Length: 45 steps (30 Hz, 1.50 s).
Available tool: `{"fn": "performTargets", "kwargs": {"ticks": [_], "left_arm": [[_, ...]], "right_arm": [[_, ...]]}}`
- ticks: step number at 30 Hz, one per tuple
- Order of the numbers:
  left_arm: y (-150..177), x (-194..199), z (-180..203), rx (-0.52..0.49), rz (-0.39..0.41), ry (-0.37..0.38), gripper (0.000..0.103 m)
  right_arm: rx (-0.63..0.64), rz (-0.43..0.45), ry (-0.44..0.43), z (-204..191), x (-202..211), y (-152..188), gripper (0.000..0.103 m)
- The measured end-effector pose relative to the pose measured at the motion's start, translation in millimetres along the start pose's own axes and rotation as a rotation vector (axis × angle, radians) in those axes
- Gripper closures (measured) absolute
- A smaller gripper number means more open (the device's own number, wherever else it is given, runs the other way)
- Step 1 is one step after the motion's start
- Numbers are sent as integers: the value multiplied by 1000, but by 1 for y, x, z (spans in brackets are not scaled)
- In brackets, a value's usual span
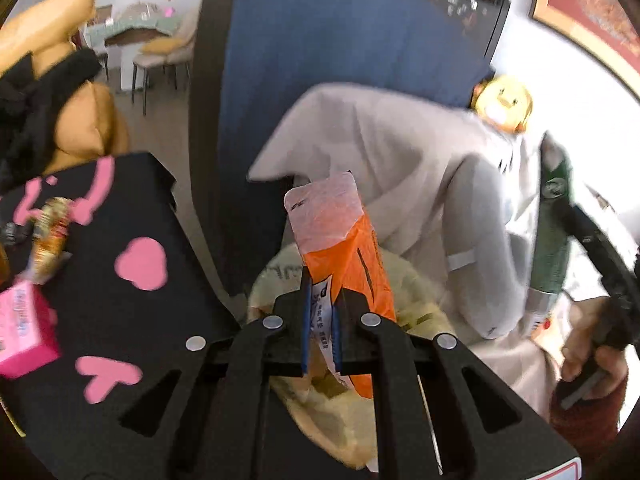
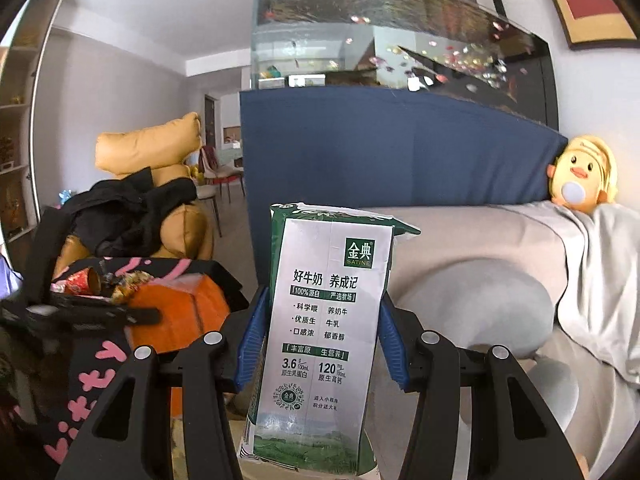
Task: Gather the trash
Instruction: 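Carry both items to the yellow trash bag and open both tools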
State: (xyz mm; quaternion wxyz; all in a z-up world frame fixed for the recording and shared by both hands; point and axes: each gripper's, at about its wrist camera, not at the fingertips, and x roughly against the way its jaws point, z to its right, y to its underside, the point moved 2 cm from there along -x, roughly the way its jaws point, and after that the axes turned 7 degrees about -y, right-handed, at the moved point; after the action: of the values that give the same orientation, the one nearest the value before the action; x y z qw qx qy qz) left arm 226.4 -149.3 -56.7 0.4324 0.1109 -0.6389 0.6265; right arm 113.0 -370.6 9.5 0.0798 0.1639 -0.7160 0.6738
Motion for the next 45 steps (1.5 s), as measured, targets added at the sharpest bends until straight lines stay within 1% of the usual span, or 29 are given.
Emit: {"fn": "performTargets", "kwargs": {"ticks": [4,6,10,13,18,21,22,23,25,28,31,34,35,37,38,39,40,41,43,45], "left_arm": [[6,-46,11,-20,-54,-8,96],[17,-68,17,-41,-97,-22,96],[38,-91,19,-45,-168,-23,96],[47,-92,17,-48,-187,-21,95],[49,-81,15,-38,-185,-4,93],[49,-73,15,-40,-179,-2,82],[48,-72,14,-41,-178,-6,75],[48,-69,13,-42,-173,-11,72],[47,-59,9,-41,-158,-19,69],[43,-37,-7,-11,-122,-40,64],[38,-15,-26,28,-87,-68,62],[41,5,-46,49,-64,-98,60],[43,10,-51,54,-60,-104,59],[50,19,-62,64,-63,-112,59],[53,23,-66,70,-63,-113,59],[57,28,-72,79,-61,-115,59],[60,31,-77,86,-59,-119,59],[63,35,-83,93,-55,-123,59],[69,42,-96,113,-47,-137,59],[76,48,-113,146,-44,-146,58]], "right_arm": [[-12,-36,-4,6,-18,11,54],[-14,-51,-10,0,-22,18,54],[-8,-72,-33,-4,-37,23,54],[-4,-76,-45,-8,-41,26,54],[-12,-84,-71,-15,-52,29,54],[-3,-84,-78,-20,-56,31,54],[-1,-82,-81,-22,-56,31,54],[3,-77,-87,-25,-56,30,54],[16,-58,-94,-30,-57,28,54],[51,-31,-112,-39,-58,28,54],[113,32,-142,-52,-63,31,54],[143,46,-162,-59,-74,38,54],[153,39,-164,-61,-80,44,54],[153,-5,-167,-62,-91,51,54],[137,-62,-188,-62,-99,58,52],[125,-98,-201,-61,-103,63,51],[116,-132,-200,-61,-106,69,47],[120,-148,-185,-61,-107,74,44],[140,-206,-160,-64,-109,85,44],[142,-245,-159,-66,-110,91,44]]}}
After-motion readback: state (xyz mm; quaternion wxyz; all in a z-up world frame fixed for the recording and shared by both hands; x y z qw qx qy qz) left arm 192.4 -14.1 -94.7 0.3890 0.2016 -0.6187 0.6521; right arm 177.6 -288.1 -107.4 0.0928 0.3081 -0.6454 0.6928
